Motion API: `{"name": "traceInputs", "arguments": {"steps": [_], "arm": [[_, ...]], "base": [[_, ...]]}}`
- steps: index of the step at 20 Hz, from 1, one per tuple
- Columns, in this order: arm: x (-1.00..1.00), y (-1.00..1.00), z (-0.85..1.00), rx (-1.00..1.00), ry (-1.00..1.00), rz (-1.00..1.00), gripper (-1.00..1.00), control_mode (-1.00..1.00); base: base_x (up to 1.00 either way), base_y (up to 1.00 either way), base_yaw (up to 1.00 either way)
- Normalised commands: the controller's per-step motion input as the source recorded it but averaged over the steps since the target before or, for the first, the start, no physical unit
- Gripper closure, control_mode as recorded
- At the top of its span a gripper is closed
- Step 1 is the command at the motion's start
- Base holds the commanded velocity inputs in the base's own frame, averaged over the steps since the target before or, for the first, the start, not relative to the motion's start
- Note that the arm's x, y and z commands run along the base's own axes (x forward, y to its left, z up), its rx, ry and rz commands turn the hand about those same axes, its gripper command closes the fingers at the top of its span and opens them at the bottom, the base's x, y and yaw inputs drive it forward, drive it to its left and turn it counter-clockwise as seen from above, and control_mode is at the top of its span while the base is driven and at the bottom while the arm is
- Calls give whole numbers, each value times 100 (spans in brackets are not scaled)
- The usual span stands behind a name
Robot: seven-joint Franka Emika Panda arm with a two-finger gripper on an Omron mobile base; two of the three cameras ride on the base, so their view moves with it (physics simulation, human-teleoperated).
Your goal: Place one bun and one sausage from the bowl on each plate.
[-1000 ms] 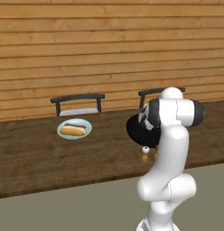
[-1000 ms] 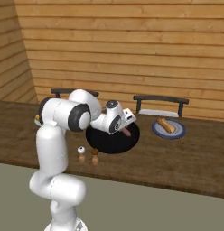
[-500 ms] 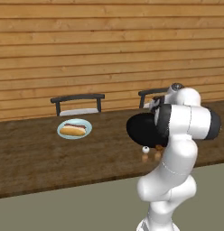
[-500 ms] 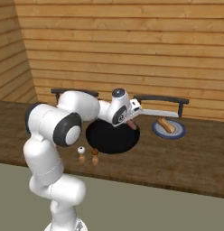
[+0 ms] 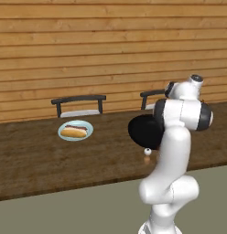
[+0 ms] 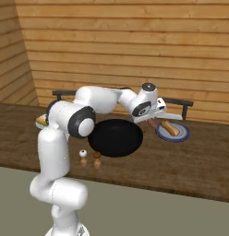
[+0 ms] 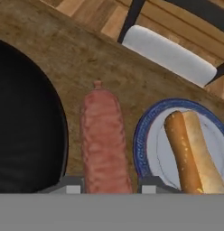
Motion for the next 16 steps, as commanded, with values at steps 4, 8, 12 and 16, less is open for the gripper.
{"name": "traceInputs", "arguments": {"steps": [4,8,12,16], "arm": [[67,-50,-26,4,14,0,100,-100],[62,-46,-52,0,8,0,100,-100],[-7,2,-94,-1,18,0,100,-100],[-2,0,-35,-4,1,0,100,-100]], "base": [[0,0,0],[0,0,0],[0,0,0],[0,0,0]]}}
